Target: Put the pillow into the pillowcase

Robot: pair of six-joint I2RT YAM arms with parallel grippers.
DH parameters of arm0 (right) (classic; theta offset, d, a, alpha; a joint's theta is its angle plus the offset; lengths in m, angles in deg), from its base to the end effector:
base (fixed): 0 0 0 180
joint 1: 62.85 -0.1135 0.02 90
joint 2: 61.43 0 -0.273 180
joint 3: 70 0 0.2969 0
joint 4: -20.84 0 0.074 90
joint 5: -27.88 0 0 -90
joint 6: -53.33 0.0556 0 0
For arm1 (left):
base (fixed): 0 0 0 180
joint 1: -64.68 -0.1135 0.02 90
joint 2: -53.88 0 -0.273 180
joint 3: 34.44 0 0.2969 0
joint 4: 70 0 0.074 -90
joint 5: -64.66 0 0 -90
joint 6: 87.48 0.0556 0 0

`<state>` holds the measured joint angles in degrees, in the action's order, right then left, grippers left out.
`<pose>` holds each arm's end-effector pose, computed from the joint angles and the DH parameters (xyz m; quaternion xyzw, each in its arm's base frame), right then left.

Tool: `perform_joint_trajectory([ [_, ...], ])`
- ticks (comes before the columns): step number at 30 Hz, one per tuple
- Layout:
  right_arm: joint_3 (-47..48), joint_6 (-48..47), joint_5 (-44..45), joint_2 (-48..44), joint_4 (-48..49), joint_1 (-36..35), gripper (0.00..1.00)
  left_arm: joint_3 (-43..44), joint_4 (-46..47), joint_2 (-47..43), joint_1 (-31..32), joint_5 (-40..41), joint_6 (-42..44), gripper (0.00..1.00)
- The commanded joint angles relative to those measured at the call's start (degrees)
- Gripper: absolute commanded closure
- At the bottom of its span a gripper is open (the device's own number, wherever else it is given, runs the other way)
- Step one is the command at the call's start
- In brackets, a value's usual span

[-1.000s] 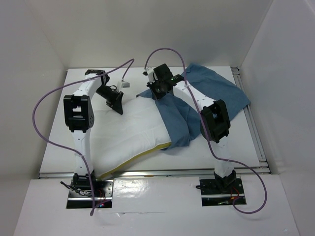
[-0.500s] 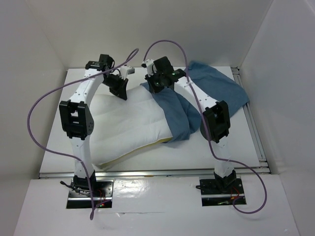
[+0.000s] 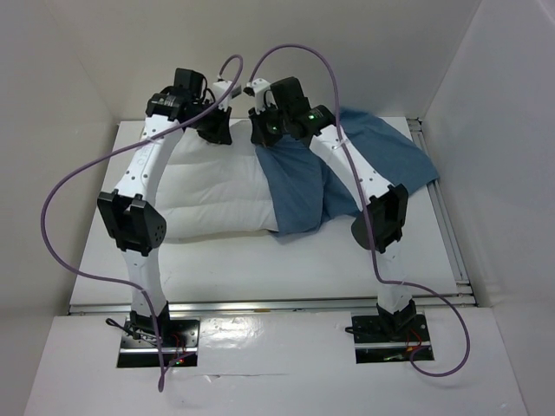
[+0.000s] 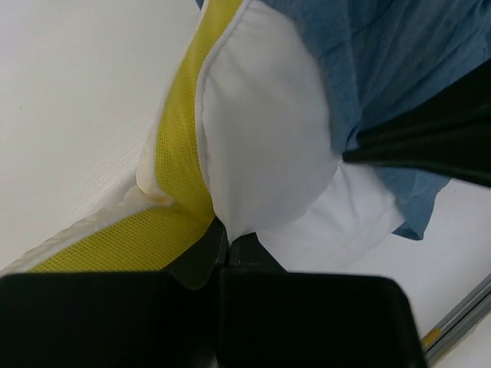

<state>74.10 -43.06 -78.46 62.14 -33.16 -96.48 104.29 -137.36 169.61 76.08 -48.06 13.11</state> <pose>0.4536 0.3205 0.3749 -0.3616 0.7962 0.2320 0.4261 0.4873 -0.1202 0.3878 0.2473 0.8725 -0.1842 0.3789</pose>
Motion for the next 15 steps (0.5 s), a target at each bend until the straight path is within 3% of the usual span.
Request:
perform_joint_trajectory([
  [1, 4.1, 4.5, -13.4, -3.5, 5.2, -3.9, 1.0, 0.8, 9.2, -5.6, 4.0, -5.7, -6.1, 1.0],
  [5, -0.9, 3.9, -11.7, -6.7, 9.1, -5.2, 0.97, -1.5, 11.9, -8.3, 4.0, -5.1, -7.4, 1.0],
  [9, -5.7, 2.0, -3.6, -9.6, 10.3, -3.9, 0.91, -6.0, 14.0, -12.8, 4.5, -2.9, -6.3, 1.0],
  [13, -8.6, 2.8, 5.9, -11.4, 11.9, -0.6, 0.66, -11.7, 16.6, -16.7, 5.1, -2.2, -4.8, 1.0],
  [14, -9.5, 2.8, 7.5, -12.6, 12.6, 0.3, 0.53, -12.6, 16.6, -17.5, 5.1, -1.1, -4.3, 1.0],
  [15, -11.0, 3.5, 8.6, -13.3, 13.3, 1.3, 0.52, -14.4, 18.0, -18.9, 5.7, -0.4, -3.7, 1.0],
])
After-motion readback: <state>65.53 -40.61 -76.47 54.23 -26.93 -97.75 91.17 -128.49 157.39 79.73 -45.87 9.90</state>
